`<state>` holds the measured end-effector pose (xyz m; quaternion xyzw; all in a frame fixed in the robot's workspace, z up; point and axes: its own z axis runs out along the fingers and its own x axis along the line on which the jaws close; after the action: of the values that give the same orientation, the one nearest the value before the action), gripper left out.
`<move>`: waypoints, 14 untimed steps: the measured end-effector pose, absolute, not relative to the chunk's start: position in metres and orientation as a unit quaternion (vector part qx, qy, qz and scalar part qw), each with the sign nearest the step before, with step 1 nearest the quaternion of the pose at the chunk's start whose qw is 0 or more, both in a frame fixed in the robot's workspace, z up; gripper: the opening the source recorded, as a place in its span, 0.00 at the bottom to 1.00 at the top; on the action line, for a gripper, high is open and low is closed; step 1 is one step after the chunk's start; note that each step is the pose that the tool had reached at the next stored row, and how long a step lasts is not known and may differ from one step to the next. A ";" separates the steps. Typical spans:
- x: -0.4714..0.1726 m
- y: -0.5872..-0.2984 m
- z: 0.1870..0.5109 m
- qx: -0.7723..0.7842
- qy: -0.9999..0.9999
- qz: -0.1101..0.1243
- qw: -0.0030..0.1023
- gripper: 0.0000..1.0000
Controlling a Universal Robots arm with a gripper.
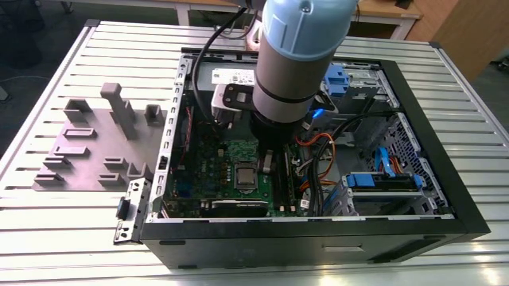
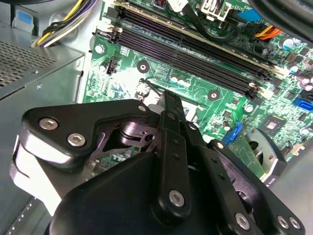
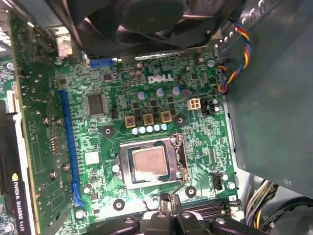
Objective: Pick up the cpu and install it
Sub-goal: 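Install the first cpu locking lever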
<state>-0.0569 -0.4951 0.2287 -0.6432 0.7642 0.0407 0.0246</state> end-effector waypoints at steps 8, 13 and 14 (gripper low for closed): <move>-0.057 -0.500 0.228 -0.644 0.764 0.038 0.023 0.11; -0.057 -0.502 0.225 -0.645 0.763 0.038 0.023 0.11; -0.057 -0.503 0.224 -0.646 0.762 0.037 0.023 0.11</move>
<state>-0.0568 -0.5031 0.2243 -0.6455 0.7625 0.0374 0.0230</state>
